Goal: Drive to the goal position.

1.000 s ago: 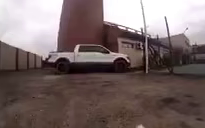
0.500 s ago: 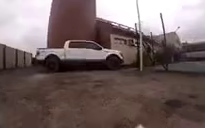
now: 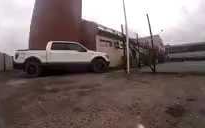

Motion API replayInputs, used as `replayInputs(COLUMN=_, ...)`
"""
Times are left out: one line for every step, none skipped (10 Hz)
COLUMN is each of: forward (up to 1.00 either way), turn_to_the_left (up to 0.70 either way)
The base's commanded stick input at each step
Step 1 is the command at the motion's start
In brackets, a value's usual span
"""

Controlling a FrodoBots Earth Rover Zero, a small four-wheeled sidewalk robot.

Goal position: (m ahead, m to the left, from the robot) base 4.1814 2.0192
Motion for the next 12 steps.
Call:
replayInputs(forward=0.7, turn_to_the_left=0.0)
replayInputs(forward=0.7, turn_to_the_left=0.0)
replayInputs(forward=0.7, turn_to_the_left=0.0)
replayInputs(forward=0.7, turn_to_the_left=0.0)
replayInputs(forward=0.7, turn_to_the_left=0.0)
replayInputs(forward=0.7, turn_to_the_left=0.0)
replayInputs(forward=0.7, turn_to_the_left=0.0)
replayInputs(forward=0.7, turn_to_the_left=0.0)
replayInputs(forward=0.7, turn_to_the_left=0.0)
replayInputs(forward=0.7, turn_to_the_left=0.0)
replayInputs(forward=0.7, turn_to_the_left=0.0)
replayInputs(forward=0.57, turn_to_the_left=0.0)
